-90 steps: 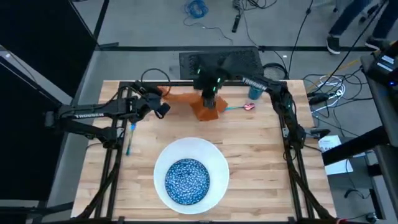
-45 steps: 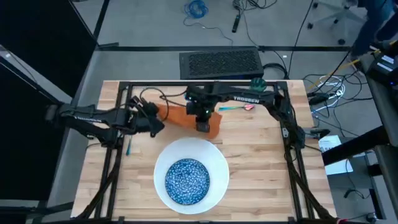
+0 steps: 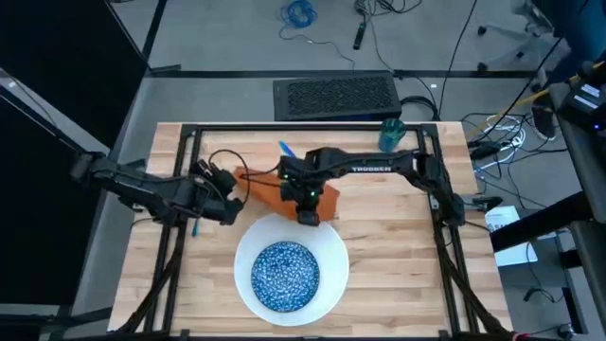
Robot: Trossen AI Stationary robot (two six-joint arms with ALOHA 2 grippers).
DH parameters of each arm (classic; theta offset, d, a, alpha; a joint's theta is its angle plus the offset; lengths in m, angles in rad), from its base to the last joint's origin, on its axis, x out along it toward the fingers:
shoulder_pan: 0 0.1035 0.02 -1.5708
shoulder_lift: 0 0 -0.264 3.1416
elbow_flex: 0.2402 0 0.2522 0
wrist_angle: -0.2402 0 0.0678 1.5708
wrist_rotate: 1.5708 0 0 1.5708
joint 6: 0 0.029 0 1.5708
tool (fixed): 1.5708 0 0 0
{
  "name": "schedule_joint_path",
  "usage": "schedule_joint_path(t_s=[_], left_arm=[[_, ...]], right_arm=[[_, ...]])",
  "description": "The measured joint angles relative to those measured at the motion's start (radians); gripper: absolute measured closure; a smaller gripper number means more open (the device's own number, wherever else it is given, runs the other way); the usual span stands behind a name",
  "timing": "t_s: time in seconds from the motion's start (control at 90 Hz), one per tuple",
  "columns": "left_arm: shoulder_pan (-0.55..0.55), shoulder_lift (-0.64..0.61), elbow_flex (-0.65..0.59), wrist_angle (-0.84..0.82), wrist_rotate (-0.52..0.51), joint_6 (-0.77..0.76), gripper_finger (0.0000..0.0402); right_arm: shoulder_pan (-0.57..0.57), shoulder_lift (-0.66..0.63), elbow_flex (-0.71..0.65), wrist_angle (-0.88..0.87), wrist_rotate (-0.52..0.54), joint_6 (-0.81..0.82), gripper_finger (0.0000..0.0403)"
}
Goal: Set table place
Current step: Fold the orange table napkin
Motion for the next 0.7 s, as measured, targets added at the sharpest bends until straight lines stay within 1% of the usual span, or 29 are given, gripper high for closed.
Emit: schedule_joint_path(t_s=[0.211, 0.344, 0.411, 0.489, 0.567, 0.7], left_arm=[[-0.014, 0.000, 0.000, -0.046, 0.044, 0.000, 0.0402], [-0.025, 0.000, 0.000, -0.118, 0.064, -0.045, 0.0401], [-0.020, 0.000, 0.000, -0.183, 0.108, -0.053, 0.0399], [-0.012, -0.001, 0.000, -0.243, 0.172, -0.078, 0.0389], [-0.008, -0.001, 0.000, -0.281, 0.239, -0.107, 0.0370], [-0.008, -0.001, 0.000, -0.291, 0.339, -0.129, 0.0327]], right_arm=[[0.000, 0.000, 0.000, -0.004, -0.008, 0.023, 0.0180], [-0.022, -0.005, 0.038, -0.092, 0.004, -0.024, 0.0126], [-0.047, -0.010, 0.059, -0.140, 0.050, -0.046, 0.0111], [-0.082, -0.010, 0.061, -0.200, 0.105, -0.069, 0.0103], [-0.122, -0.008, 0.055, -0.255, 0.107, -0.083, 0.0102], [-0.189, -0.007, 0.032, -0.274, 0.109, -0.106, 0.0101]])
